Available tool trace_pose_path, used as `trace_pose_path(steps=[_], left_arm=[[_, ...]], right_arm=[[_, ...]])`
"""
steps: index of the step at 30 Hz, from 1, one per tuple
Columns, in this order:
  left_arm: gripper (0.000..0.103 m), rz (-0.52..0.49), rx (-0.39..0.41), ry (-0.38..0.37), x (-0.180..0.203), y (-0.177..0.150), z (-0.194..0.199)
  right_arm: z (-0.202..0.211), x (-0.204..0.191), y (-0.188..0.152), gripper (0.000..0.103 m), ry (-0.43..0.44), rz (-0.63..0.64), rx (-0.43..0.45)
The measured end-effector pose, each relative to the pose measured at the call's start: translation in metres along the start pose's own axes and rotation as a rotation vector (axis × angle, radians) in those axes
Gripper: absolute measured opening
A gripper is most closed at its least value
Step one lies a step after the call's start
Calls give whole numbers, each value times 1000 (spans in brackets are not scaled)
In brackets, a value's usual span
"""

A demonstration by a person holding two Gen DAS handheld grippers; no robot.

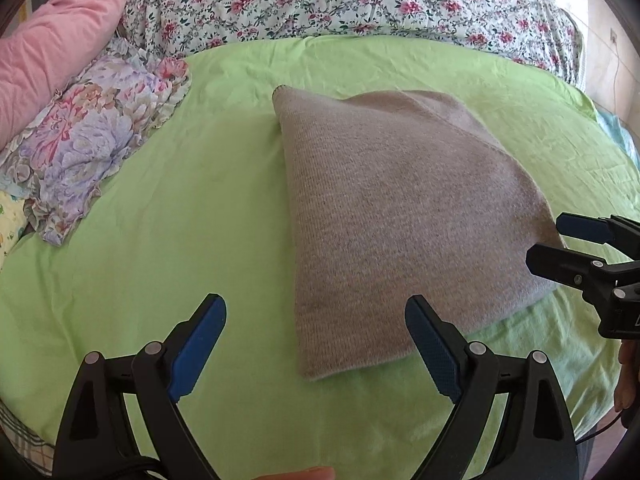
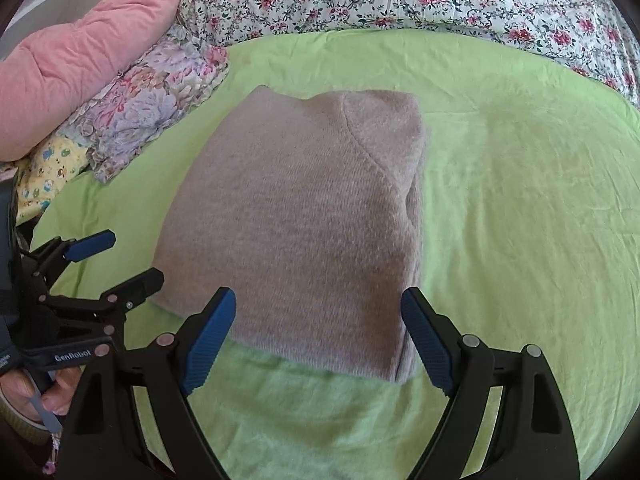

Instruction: Fold small clothes

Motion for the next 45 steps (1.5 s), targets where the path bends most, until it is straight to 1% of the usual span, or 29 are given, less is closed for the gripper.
trace_pose_path(steps=[12, 23, 39, 45], left_arm=[[92, 25, -6, -20, 1, 10, -9], [93, 54, 3, -36, 8, 17, -8], [94, 72, 13, -44, 12, 17, -6], [94, 75, 29, -54, 13, 13, 2]], right_arm=[[-7, 1, 12, 85, 9, 1, -1], [-10, 3, 17, 85, 18, -10, 4], [-10, 6, 20, 85, 27, -22, 20], [-6, 4, 15, 85, 25, -30, 35]])
Point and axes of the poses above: each gripper's, at about its wrist camera, not at the fingertips, and z roughly against the way its jaws point, x to its right, y to its top, the point moved 6 cm from there along -z, roughly the way its jaws point, and after that the axes turned 15 degrees about z, right-handed, at the moved point
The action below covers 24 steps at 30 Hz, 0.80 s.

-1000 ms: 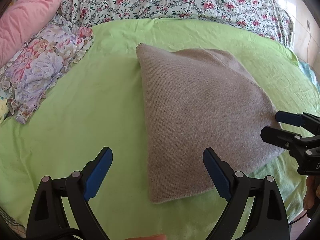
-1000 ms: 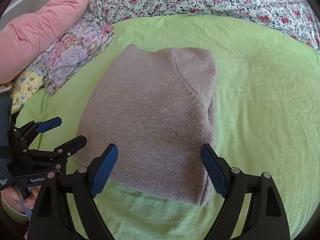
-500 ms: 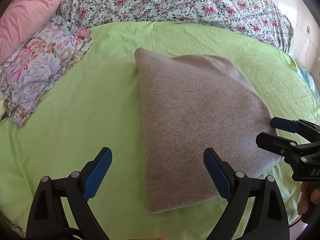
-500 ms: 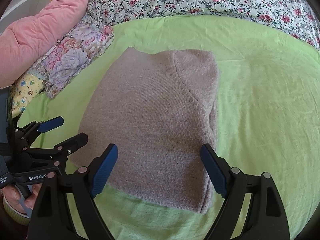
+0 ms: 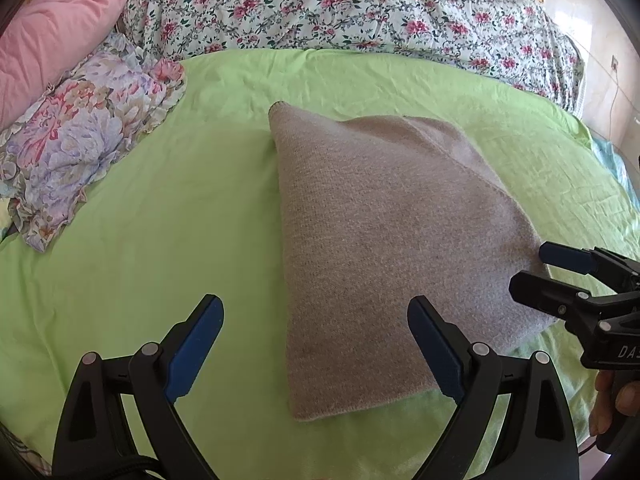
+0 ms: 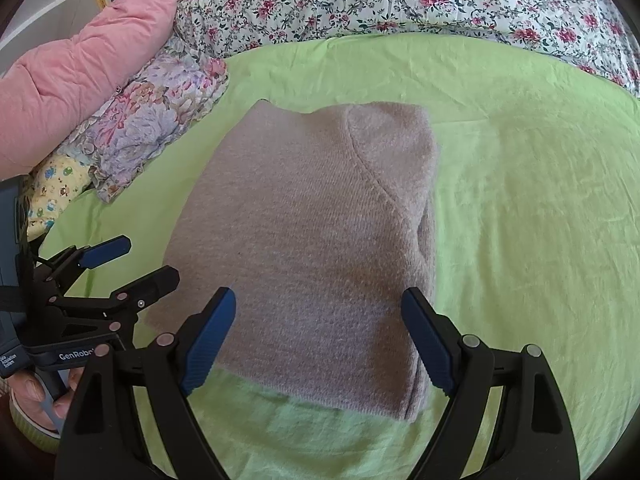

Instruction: Fold small clothes

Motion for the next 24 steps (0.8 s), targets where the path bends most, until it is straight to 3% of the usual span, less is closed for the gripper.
trace_pose_path(steps=[24], left_arm=[[95, 0, 2, -19, 0, -12, 6]], right_arm=[[5, -8, -18, 85, -13, -5, 30]])
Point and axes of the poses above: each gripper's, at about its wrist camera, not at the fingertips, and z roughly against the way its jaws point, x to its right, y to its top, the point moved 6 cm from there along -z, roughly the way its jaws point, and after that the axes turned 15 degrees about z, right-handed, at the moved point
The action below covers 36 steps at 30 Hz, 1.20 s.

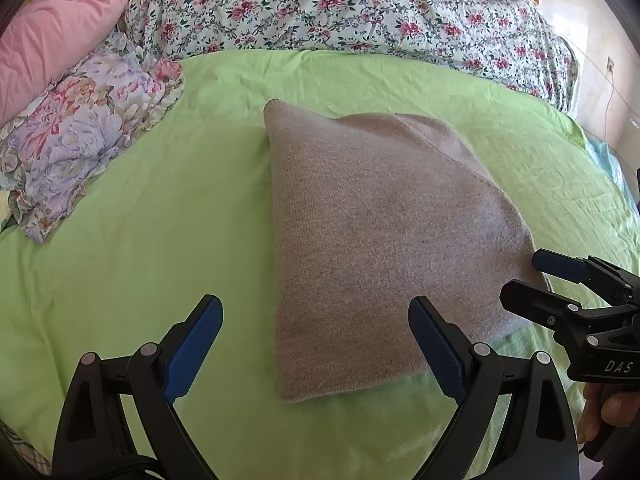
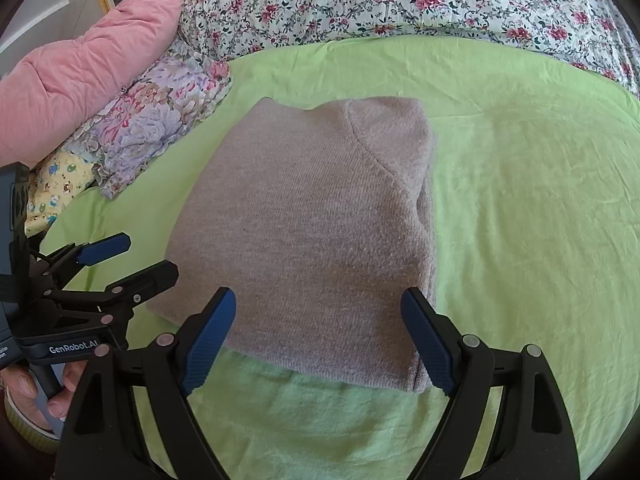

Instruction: Fold small clothes

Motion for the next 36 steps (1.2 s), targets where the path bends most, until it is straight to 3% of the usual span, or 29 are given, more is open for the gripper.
trace_pose_path(steps=[36], left_arm=[[95, -17, 2, -6, 2, 2, 0]], right_arm=[[3, -1, 5, 85, -8, -7, 8]])
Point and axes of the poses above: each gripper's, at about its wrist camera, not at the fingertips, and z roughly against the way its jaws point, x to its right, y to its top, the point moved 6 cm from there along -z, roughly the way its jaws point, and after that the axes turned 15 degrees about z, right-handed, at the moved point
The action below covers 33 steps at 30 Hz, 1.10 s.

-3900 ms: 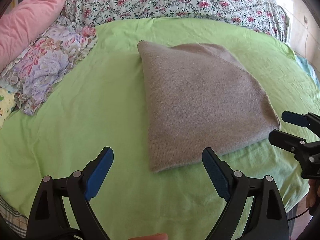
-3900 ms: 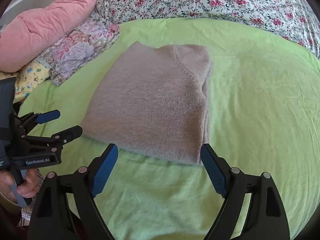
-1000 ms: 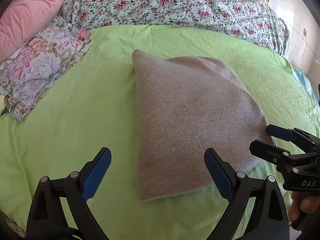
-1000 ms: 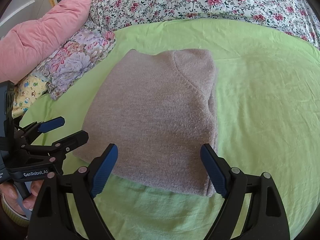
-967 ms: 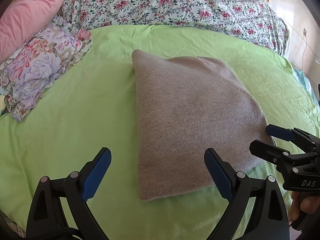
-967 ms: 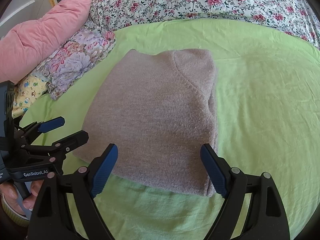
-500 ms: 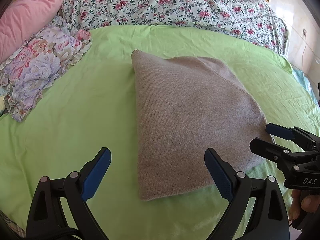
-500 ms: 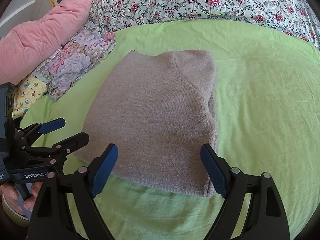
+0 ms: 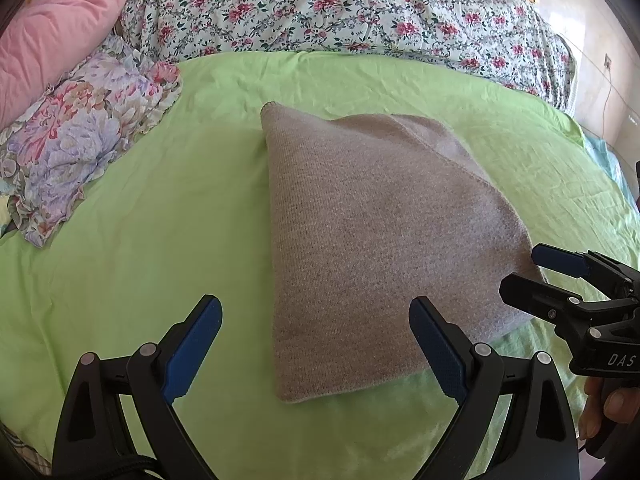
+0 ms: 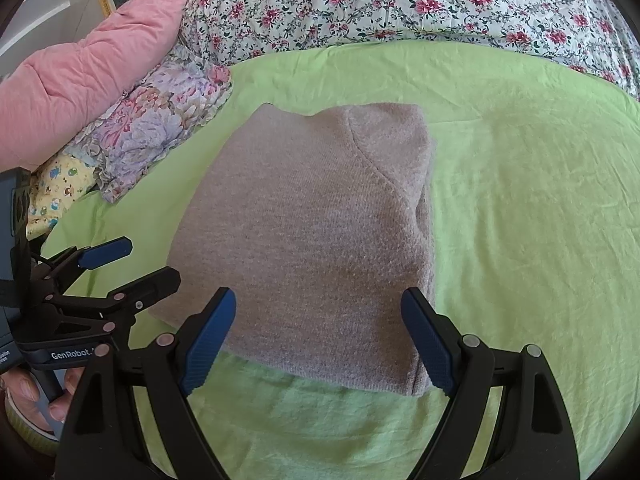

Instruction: Fold small clothes

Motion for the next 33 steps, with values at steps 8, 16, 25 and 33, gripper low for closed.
trace_pose_path(steps=[8, 16, 25, 33], left_arm=[[95, 1, 5, 6, -1, 2, 0], [95, -2, 6, 1, -2, 4, 0], [95, -6, 5, -4, -1, 4, 0], [95, -9, 10, -7, 0, 4, 0]], right_arm=[[1, -1, 1, 85, -3, -1, 3], [3, -2, 4, 85, -6, -5, 11], [3, -1, 3, 85, -6, -7, 12], [4, -1, 3, 85, -8, -7, 14]])
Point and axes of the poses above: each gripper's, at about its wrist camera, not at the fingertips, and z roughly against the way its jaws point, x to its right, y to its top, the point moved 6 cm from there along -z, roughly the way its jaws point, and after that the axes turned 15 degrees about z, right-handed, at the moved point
